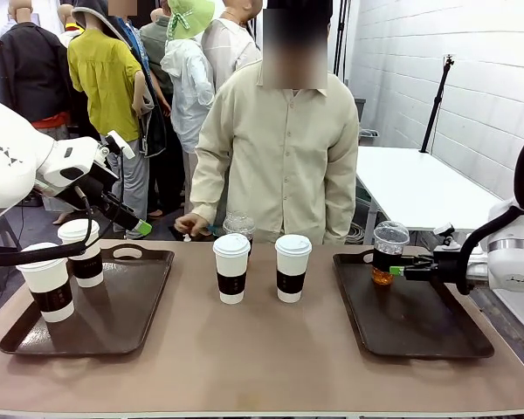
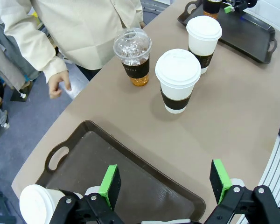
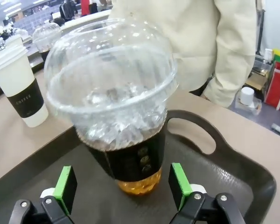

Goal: Distribute the coffee onto the tray.
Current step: Pick up one iced Americano and place it on the right Handle tray, then pick up another iced Americano from the middle of the table and place it on the right Handle tray.

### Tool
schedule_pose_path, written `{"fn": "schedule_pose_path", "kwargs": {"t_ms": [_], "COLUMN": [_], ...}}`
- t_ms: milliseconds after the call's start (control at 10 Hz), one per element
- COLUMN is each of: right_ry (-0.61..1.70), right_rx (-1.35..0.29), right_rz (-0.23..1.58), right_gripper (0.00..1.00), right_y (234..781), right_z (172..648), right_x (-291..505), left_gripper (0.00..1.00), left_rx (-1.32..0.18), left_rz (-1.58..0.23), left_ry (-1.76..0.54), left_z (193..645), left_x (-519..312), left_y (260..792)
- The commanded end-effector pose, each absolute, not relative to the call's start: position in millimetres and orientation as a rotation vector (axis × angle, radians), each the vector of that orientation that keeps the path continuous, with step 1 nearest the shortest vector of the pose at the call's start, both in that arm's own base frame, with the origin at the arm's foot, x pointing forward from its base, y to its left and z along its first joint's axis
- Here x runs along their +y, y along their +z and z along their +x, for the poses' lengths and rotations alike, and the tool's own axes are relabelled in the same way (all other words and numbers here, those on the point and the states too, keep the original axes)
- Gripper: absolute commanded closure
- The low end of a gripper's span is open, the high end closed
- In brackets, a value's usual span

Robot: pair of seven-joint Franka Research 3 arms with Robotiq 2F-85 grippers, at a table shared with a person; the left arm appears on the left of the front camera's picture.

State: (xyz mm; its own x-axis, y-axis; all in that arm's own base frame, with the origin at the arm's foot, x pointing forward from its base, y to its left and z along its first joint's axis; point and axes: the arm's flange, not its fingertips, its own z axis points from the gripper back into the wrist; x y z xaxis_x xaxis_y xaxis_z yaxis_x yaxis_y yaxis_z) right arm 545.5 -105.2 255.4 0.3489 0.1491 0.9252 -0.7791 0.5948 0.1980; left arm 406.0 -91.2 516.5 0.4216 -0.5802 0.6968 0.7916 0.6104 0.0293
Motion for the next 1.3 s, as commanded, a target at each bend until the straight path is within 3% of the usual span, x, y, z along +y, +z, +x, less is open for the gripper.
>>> {"fn": "schedule_pose_path", "kwargs": {"t_ms": [0,100,200,300,1200], "right_ry": [0.647,0.647,0.698,0.657,0.657], "right_rx": [-1.069,-1.056,-0.937,-1.042,-1.042], "right_rz": [0.68,0.678,0.574,0.708,0.708], "right_gripper": [0.0,0.0,0.0,0.0,0.0], "right_y": [259,261,270,258,258], "right_z": [523,518,526,529,529], "right_x": [-102,-97,-71,-105,-105], "left_gripper": [0.0,0.0,0.0,0.0,0.0], "left_rx": [-0.733,-0.733,-0.733,-0.733,-0.733], "left_rz": [-0.347,-0.347,-0.347,-0.347,-0.347], "left_ry": [-0.877,-0.877,-0.877,-0.877,-0.877], "left_z": [407,407,407,407,407], "left_x": [-90,-90,-90,-90,-90], "left_y": [515,515,515,515,515]}}
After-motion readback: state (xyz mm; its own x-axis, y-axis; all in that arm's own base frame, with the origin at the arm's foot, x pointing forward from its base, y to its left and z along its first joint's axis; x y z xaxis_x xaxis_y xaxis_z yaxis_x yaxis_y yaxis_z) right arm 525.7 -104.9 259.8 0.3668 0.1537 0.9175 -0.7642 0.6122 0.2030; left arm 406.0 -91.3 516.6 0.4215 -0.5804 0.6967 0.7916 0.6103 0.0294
